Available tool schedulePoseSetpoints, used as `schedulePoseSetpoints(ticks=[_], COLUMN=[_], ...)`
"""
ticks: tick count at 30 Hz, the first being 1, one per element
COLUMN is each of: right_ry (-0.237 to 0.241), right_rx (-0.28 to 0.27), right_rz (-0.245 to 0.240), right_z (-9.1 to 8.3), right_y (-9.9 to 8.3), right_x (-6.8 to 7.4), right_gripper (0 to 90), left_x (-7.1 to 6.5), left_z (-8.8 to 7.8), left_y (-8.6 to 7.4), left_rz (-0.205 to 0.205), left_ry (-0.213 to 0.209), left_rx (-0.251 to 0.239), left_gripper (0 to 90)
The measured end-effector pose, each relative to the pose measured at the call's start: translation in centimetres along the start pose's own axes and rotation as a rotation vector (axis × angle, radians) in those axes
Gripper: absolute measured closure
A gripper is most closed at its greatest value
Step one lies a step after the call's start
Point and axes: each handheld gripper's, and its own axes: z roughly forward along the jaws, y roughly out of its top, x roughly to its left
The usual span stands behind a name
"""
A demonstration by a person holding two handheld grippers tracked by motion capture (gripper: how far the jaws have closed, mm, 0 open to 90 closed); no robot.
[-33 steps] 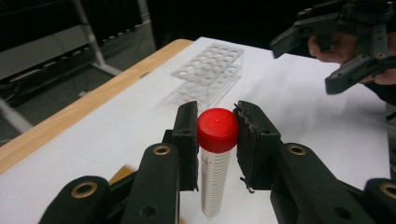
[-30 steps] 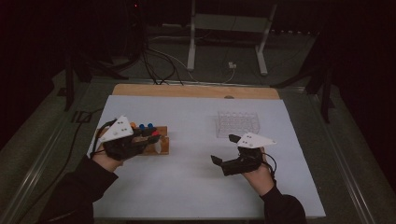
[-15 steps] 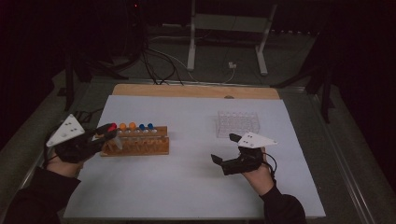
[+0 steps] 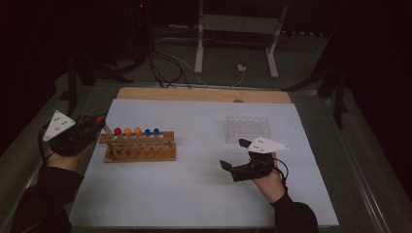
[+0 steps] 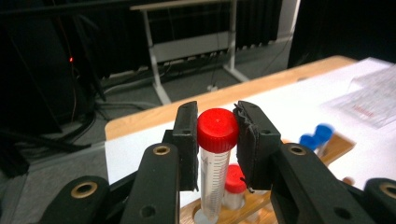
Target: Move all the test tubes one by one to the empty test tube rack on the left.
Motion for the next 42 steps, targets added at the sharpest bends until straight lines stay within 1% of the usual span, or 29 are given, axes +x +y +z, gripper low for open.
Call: schedulePoseSetpoints(ticks=[1,2,4,6,8,9,11,15,16,19,22,26,29,30,31,32,33,34,36,38,39,40,41,42], right_ry=[-0.002,-0.002,-0.004,-0.003,-0.004,-0.006,-0.005,-0.002,-0.003,0.0,0.001,0.001,0.002,0.001,0.001,0.001,0.0,-0.001,-0.001,-0.002,-0.002,-0.002,-0.005,-0.008], right_rx=[0.001,0.001,0.003,0.005,0.007,0.009,0.01,0.016,0.017,0.016,0.016,0.014,0.013,0.011,0.011,0.01,0.008,0.009,0.01,0.009,0.006,0.003,0.001,-0.002], right_rz=[0.0,0.001,-0.001,0.006,0.002,0.001,0.002,0.005,0.005,0.007,0.007,0.01,0.01,0.009,0.01,0.01,0.008,0.011,0.011,0.009,0.008,0.009,0.01,0.01], right_z=[0.0,0.0,0.0,0.0,0.0,0.0,0.0,0.1,0.1,0.1,0.1,0.1,0.0,0.0,-0.1,-0.1,-0.1,-0.1,-0.1,-0.2,-0.3,-0.4,-0.4,-0.5], right_y=[0.0,0.0,0.0,0.0,-0.1,-0.1,-0.1,-0.1,-0.1,-0.1,-0.1,-0.1,-0.1,-0.1,0.0,0.0,0.0,0.0,-0.1,-0.1,-0.1,-0.2,-0.2,-0.3], right_x=[0.0,0.0,-0.1,-0.1,-0.1,-0.1,-0.1,-0.1,-0.1,-0.1,-0.1,-0.2,-0.2,-0.2,-0.2,-0.2,-0.2,-0.2,-0.2,-0.2,-0.2,-0.2,-0.2,-0.3], right_gripper=[1.5,1.5,1.5,1.5,1.6,1.6,1.6,1.6,1.6,1.6,1.6,1.5,1.5,1.6,1.6,1.6,1.6,1.5,1.6,1.6,1.5,1.6,1.6,1.6], left_x=[0.0,0.0,0.0,-0.1,-0.1,-0.1,0.0,-0.1,-0.1,-0.2,-0.2,0.0,0.0,-0.1,-0.2,-0.4,-0.5,-0.6,-1.0,-1.6,-2.1,-2.5,-3.1,-3.7], left_z=[0.3,0.5,1.0,1.3,1.6,1.7,2.0,2.4,2.6,2.9,3.0,3.0,2.9,2.7,2.4,2.2,2.0,1.7,1.1,0.4,0.2,-0.1,-0.3,-0.4], left_y=[-0.3,-0.5,-1.0,-1.5,-2.0,-2.3,-2.7,-3.5,-3.7,-4.1,-4.3,-4.1,-3.9,-3.8,-3.6,-3.4,-3.2,-3.1,-2.7,-2.4,-2.2,-2.1,-2.0,-1.9], left_rz=[-0.003,0.006,0.0,0.004,-0.009,-0.009,-0.022,-0.025,-0.031,-0.025,-0.027,-0.035,-0.033,-0.035,-0.035,-0.032,-0.025,-0.027,-0.02,-0.019,-0.008,0.006,0.022,0.03], left_ry=[0.001,0.013,0.013,0.026,0.018,0.022,0.018,0.013,0.01,0.013,0.013,0.004,-0.003,-0.002,-0.022,-0.03,-0.028,-0.044,-0.054,-0.102,-0.135,-0.18,-0.222,-0.247], left_rx=[0.007,0.019,0.032,0.053,0.058,0.062,0.068,0.094,0.1,0.124,0.135,0.147,0.159,0.16,0.15,0.141,0.141,0.131,0.12,0.101,0.097,0.099,0.1,0.1], left_gripper=[71.8,71.9,71.9,71.9,71.9,71.9,71.8,71.8,71.8,71.8,71.8,71.7,71.1,69.5,62.3,56.3,51.1,47.7,39.0,31.4,27.6,25.7,21.0,15.6])
